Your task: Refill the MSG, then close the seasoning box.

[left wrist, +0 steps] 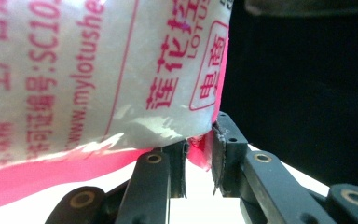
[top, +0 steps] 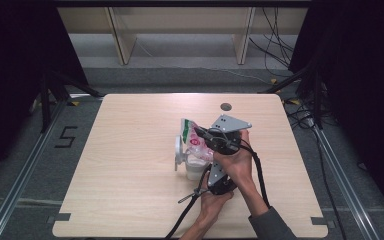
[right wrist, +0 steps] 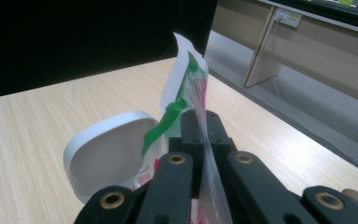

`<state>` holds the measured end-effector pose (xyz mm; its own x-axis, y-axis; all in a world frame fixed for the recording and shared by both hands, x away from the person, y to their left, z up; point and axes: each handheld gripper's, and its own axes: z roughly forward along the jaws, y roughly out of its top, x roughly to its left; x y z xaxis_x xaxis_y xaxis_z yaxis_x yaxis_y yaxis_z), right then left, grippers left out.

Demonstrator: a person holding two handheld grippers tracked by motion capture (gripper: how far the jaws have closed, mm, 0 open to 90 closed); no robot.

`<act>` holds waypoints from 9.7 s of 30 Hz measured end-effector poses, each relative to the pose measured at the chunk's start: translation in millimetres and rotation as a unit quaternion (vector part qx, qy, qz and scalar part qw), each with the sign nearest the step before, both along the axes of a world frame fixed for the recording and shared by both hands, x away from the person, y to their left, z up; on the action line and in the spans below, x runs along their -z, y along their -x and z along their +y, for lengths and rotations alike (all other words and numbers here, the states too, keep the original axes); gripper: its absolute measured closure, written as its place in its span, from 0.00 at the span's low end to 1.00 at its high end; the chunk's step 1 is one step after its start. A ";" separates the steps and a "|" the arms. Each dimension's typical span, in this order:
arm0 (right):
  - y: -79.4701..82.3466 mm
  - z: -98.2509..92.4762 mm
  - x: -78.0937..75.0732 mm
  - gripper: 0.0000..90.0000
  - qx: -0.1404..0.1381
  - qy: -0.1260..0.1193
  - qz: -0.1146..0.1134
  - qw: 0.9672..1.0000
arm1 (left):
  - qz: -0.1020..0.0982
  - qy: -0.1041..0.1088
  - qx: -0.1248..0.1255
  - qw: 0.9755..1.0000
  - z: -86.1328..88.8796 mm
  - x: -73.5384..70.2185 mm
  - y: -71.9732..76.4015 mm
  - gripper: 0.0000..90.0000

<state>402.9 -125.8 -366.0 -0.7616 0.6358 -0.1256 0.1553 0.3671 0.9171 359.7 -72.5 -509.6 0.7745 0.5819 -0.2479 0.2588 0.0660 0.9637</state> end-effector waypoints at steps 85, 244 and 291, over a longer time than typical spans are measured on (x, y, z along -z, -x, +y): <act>31.5 -127.7 41.4 1.00 0.028 -0.153 0.094 0.983 | 0.030 -0.098 -0.019 0.995 118.1 -8.7 49.6 0.39; 75.7 -112.2 101.9 0.43 0.090 0.018 0.148 0.985 | 0.038 -0.097 -0.126 0.987 190.6 -22.1 10.8 0.42; 80.2 -104.0 105.6 0.43 0.076 0.035 0.135 0.987 | -0.032 -0.129 -0.127 0.983 204.5 -53.3 5.2 0.99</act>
